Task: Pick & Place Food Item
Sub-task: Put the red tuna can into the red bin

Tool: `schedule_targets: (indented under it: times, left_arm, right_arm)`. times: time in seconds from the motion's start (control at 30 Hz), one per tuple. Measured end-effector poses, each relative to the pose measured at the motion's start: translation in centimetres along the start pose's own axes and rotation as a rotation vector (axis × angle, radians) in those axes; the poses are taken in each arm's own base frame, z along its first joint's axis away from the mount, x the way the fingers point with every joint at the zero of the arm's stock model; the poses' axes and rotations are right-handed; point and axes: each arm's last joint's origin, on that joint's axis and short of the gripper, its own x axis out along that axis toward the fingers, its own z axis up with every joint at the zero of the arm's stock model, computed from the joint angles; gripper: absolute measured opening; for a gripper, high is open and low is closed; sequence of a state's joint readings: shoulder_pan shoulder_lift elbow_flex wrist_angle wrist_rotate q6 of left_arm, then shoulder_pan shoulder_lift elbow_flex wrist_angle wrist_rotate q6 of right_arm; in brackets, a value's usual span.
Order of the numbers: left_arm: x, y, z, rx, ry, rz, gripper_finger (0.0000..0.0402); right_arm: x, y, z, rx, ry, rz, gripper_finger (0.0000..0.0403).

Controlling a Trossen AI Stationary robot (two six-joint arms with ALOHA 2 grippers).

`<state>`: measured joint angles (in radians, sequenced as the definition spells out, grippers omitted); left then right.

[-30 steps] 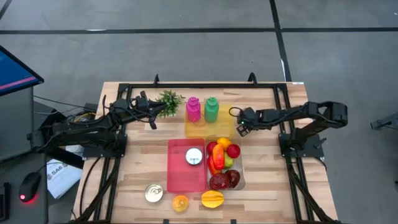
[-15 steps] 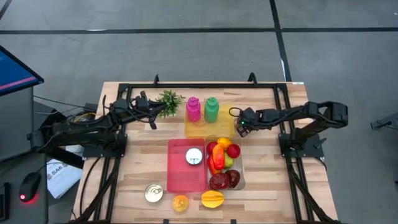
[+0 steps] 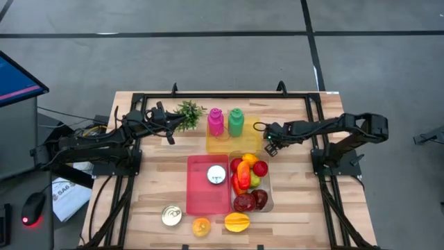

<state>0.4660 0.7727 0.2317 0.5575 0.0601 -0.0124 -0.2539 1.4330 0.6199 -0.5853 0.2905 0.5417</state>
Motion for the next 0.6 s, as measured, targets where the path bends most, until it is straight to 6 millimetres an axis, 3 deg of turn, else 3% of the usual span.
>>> schedule_targets:
  times: [0.23, 0.6]
  left_arm:
    - [0.0, 0.0, 0.0, 0.012, 0.0, 0.0, 0.0034]
    - [0.0, 0.0, 0.0, 0.011, 0.0, 0.0, 0.0034]
  right_arm:
    - [-2.6, 0.4, 1.5, -0.133, 0.04, -0.034, 0.0]
    - [-7.9, 0.2, 3.8, -0.554, 0.147, -0.063, 0.0]
